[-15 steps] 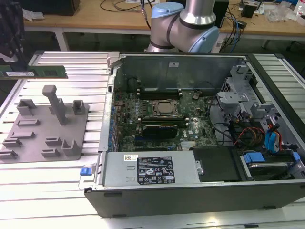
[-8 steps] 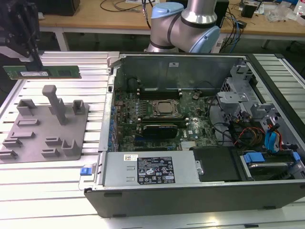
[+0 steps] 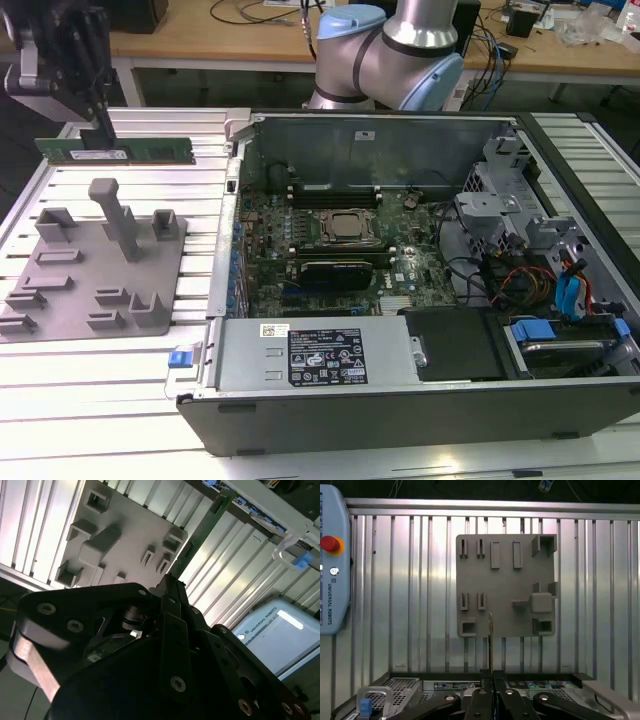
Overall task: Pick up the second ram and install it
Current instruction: 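Pick up the second ram and move it above second insertion slot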
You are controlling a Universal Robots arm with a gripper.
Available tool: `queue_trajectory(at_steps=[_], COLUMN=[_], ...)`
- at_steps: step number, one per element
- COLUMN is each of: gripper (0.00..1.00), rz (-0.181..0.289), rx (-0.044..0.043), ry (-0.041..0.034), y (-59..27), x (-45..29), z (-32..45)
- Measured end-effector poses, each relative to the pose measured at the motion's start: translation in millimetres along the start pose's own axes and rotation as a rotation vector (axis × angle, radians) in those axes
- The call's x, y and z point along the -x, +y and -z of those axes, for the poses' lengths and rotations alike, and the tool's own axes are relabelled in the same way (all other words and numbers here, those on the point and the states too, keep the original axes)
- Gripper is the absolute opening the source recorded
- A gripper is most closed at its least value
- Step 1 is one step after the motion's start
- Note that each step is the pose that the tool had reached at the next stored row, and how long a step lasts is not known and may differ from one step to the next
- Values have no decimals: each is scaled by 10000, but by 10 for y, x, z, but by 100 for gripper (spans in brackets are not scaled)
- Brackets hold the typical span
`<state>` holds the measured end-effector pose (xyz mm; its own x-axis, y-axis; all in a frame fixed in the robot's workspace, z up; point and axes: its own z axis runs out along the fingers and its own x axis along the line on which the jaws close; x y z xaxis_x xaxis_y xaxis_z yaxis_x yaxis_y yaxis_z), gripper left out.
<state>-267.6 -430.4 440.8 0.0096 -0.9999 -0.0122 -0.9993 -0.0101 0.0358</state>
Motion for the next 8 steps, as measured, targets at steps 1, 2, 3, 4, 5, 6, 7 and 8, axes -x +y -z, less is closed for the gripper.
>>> queue_trajectory(at_steps=[1, 2, 3, 4, 5, 6, 7, 8], gripper=[9, 9, 9, 9, 9, 9, 9, 9], rz=[0, 0, 1, 0, -1, -1, 0, 0], rx=[0, 0, 0, 0, 0, 0, 0, 0], ry=[0, 0, -1, 0, 0, 0, 0, 0], y=[-23, -77, -122, -155, -205, -259, -287, -316], x=[0, -1, -1, -2, -2, -2, -3, -3], z=[1, 3, 4, 5, 7, 9, 10, 11])
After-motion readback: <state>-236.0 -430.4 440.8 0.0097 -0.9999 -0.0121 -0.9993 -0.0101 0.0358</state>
